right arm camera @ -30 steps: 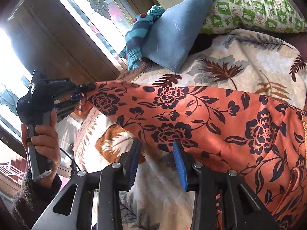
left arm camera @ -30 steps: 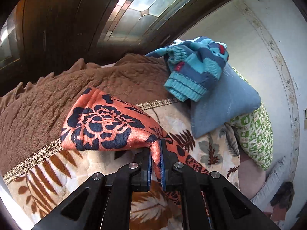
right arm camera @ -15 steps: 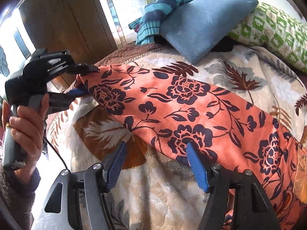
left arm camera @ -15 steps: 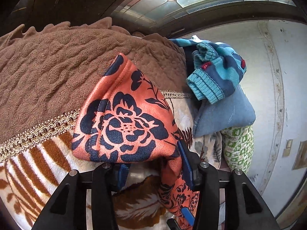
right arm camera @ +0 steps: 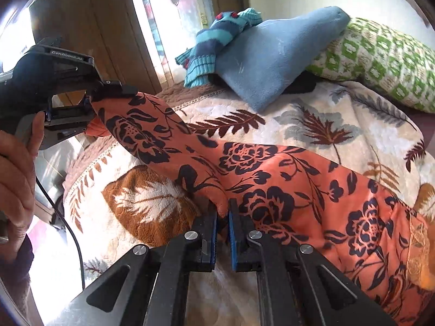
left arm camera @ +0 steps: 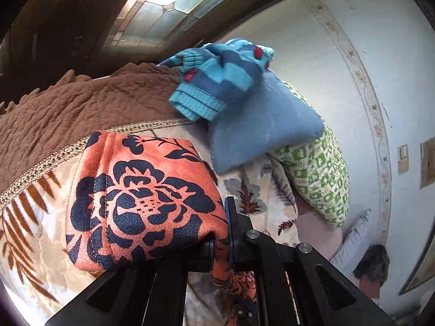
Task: Fold small clothes
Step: 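Release the sleeve and smooth the folded blouse side with both grippers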
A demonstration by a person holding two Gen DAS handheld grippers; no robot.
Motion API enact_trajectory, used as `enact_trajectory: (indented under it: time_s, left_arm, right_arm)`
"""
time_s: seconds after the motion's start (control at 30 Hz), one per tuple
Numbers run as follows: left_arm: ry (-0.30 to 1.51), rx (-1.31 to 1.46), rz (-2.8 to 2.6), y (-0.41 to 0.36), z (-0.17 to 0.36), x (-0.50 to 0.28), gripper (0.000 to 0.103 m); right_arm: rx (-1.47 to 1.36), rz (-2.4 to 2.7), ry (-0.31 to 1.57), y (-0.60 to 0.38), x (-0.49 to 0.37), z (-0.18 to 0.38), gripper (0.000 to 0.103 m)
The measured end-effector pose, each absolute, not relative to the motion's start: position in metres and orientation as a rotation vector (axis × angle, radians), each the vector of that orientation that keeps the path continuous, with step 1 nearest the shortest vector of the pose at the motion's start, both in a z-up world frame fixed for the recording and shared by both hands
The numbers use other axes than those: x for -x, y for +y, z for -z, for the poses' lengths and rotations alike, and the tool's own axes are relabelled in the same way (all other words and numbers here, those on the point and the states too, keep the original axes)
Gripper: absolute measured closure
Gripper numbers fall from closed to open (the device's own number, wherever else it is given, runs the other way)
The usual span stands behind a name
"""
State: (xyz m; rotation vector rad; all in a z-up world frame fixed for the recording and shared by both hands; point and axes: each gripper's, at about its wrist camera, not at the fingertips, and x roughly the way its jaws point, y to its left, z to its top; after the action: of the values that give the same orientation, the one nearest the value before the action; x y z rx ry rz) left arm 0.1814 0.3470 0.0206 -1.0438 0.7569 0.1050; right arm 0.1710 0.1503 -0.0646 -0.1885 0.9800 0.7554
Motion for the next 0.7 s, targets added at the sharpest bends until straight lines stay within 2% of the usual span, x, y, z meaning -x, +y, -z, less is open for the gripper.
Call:
enact_trajectory:
  time_s: [0.13,0.27,0.33,0.4,0.53,0.7]
  left_arm:
    - [0.765,0.9,0.034,0.262,-0.06,-0.194,0.098]
    - [0.859,0.774,0.196,0.157,-0.064,-0.215,0.098]
    - [0.937,0.697,0.264,0.098,-0.053,-0.227,0.098]
    - [1.023,0.613,0.319,0.038,-0.035,-0.242,0.098]
    - [1.197,0.452,0.388,-0.069,0.002,-0.255,0.098]
    - [1.363,0.286,0.462,-0.153,0.033,-0.247,0.089]
  right_arm:
    - [-0.025,-0.723,0.993,0.08,-0.161,0.049,0.097]
    - [-0.199,-0.681,1.04,0.0,-0.141,0.05,0.096]
    - [-0.255,-0.648,1.082,-0.039,-0.129,0.059,0.091]
    - [-0.29,-0.6,1.126,-0.077,-0.117,0.068,0.091]
    - [-0.376,-0.461,1.178,-0.164,-0.089,0.084,0.08]
    - [-0.526,-0.269,1.151,-0.267,-0.06,0.089,0.075]
